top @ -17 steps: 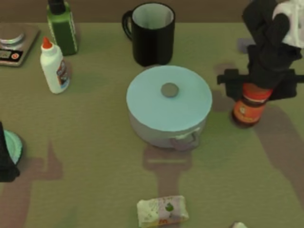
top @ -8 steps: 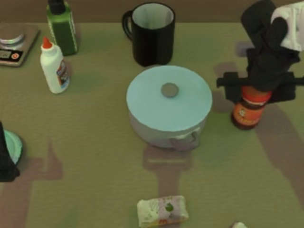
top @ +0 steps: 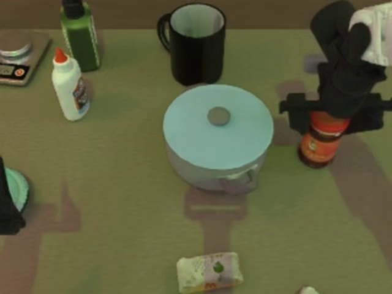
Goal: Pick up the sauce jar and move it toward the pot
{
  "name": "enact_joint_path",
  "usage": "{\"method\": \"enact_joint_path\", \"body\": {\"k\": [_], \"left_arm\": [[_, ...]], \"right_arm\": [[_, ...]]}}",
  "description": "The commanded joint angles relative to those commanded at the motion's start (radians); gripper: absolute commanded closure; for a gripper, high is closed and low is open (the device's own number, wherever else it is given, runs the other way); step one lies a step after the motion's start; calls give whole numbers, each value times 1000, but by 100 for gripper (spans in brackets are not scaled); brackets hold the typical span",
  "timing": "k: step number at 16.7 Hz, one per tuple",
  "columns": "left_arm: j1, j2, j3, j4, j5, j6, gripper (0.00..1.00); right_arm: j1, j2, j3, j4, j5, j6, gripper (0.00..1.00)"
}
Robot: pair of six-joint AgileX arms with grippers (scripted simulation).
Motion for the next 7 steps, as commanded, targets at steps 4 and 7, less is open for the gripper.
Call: {"method": "enact_joint_path", "body": {"k": [4,7], "left_arm": [[0,0,0,0,0,0,0],[0,0,0,0,0,0,0]], "right_arm": [[0,0,0,0,0,0,0],[0,0,0,0,0,0,0]]}}
